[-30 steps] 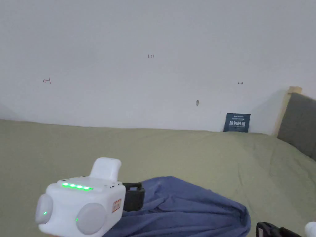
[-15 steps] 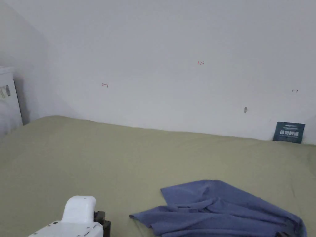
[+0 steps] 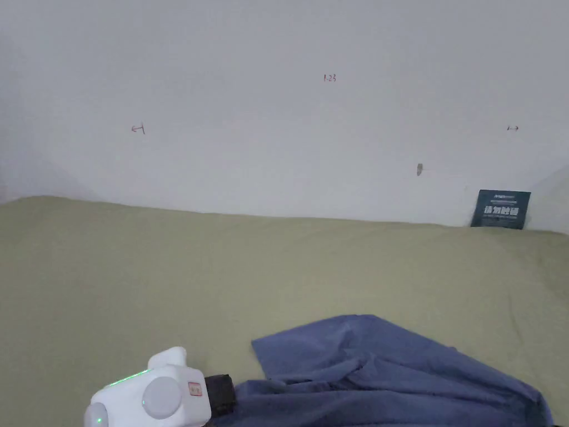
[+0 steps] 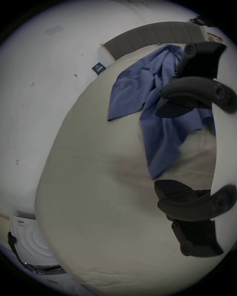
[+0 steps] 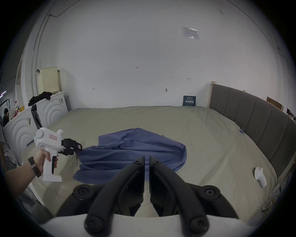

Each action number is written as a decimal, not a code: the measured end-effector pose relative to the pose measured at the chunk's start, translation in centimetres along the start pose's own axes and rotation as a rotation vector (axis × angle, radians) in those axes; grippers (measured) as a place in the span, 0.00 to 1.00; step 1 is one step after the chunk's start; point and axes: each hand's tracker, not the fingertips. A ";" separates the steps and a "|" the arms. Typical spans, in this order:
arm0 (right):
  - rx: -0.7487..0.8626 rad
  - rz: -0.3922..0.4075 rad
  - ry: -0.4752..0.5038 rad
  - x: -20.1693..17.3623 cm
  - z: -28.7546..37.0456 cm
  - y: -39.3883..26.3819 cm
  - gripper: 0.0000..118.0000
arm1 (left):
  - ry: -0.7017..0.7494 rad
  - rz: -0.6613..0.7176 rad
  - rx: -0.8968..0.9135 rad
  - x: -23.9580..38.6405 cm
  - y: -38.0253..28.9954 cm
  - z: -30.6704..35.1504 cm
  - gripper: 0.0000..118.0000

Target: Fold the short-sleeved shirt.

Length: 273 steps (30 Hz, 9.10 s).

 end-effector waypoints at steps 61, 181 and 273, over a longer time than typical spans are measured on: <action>0.040 0.007 0.034 -2.2 -24.5 24.6 0.04 | -0.175 -0.329 0.447 12.5 21.4 14.6 0.04; -0.120 0.007 0.042 -8.2 5.6 -5.9 0.03 | 0.004 -0.249 0.045 -7.7 -18.7 15.4 0.05; 0.689 0.366 0.093 -6.9 -15.2 48.5 0.06 | 0.052 -0.396 0.961 9.5 36.7 28.0 0.05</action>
